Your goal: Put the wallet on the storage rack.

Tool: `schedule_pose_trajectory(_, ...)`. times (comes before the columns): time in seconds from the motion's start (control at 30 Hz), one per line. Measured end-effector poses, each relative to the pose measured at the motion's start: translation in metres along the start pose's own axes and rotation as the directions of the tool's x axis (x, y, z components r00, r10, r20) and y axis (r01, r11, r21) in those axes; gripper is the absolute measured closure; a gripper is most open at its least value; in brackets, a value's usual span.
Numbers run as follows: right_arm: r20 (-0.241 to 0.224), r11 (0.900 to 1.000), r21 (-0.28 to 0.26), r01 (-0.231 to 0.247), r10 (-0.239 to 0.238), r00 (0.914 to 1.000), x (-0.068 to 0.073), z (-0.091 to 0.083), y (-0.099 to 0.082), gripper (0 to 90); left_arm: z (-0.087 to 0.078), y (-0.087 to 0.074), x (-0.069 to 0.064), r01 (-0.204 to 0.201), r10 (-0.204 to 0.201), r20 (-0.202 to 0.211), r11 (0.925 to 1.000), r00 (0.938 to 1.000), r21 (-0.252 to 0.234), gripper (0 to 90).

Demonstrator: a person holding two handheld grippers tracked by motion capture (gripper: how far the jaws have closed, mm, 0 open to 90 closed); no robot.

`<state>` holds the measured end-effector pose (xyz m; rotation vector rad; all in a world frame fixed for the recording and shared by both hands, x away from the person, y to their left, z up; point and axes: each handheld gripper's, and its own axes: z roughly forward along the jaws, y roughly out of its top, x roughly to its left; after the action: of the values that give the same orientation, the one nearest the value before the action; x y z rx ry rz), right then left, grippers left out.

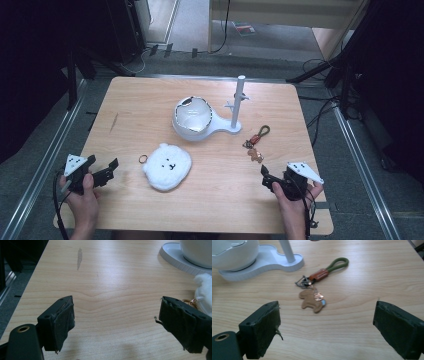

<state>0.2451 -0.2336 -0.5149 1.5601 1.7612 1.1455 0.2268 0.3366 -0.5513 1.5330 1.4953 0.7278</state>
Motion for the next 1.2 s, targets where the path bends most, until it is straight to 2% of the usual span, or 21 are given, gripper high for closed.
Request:
schedule_pose_trajectory(0.03,-0.015,0.9999,-0.001,0.012,-0.012,0.9998,0.008,0.001,0.001,7.7,0.000,0.000,0.000,0.000,0.000,0.001,1.0000,1.0000,0.000,13.7)
schedule_pose_trajectory(0.4,-0.077,0.9997,0.011,0.022,-0.022,0.9968,0.039,0.008,0.004,7.5,0.000,0.000,0.000,0.003,-0.003,0.002,1.0000,1.0000,0.000,13.8)
schedule_pose_trajectory(0.43,-0.086,0.9994,0.014,0.033,-0.031,0.9958,0.046,0.010,0.004,7.5,0.000,0.000,0.000,0.005,-0.005,0.002,1.0000,1.0000,0.000,13.8)
schedule_pose_trajectory(0.7,-0.116,0.9974,0.040,0.060,-0.055,0.9917,0.069,0.016,0.003,7.5,0.000,0.000,0.000,0.004,-0.004,0.003,1.0000,1.0000,0.002,13.8)
schedule_pose_trajectory(0.8,-0.126,0.9958,0.041,0.082,-0.076,0.9892,0.077,0.018,0.004,7.5,0.000,0.000,0.000,0.003,-0.003,0.002,1.0000,1.0000,0.004,13.8)
schedule_pose_trajectory(1.2,-0.163,0.9942,0.062,0.088,-0.077,0.9836,0.101,0.026,0.004,7.5,0.001,0.000,0.001,0.005,-0.005,0.005,0.9999,1.0000,0.009,13.8)
